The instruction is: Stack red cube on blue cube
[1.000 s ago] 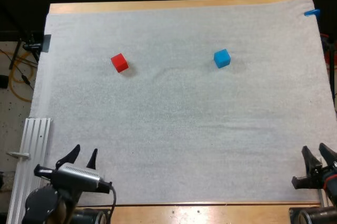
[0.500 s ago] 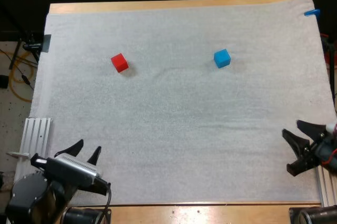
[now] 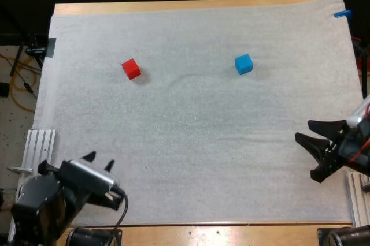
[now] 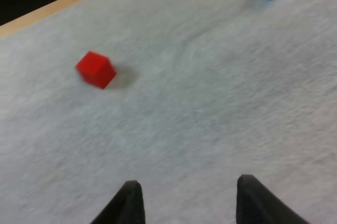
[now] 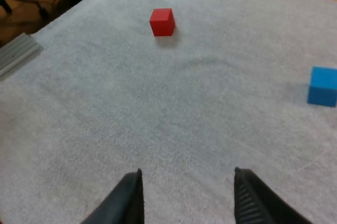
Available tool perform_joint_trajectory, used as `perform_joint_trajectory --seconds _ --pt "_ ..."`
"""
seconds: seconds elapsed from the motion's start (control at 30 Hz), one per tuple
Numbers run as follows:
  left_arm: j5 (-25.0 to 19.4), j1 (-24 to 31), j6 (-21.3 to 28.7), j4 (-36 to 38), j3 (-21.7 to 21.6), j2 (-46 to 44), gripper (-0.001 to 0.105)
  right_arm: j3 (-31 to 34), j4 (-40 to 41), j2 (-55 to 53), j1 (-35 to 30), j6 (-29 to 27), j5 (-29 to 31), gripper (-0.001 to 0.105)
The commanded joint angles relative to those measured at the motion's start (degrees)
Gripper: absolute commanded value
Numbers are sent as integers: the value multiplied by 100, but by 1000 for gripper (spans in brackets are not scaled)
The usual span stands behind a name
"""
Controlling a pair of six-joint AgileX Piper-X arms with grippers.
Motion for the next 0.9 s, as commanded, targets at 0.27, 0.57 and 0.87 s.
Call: perform_joint_trajectory --seconds 0.27,0.57,0.87 --pt "-641 -28 19 -863 -75 1399 10 -43 -436 410 275 -120 375 40" --pt "-868 746 406 -1633 -758 2911 0 -43 -666 429 320 -120 457 40" --pt "-1182 816 928 -1685 -1907 4887 0 -43 -668 429 320 -120 560 40"
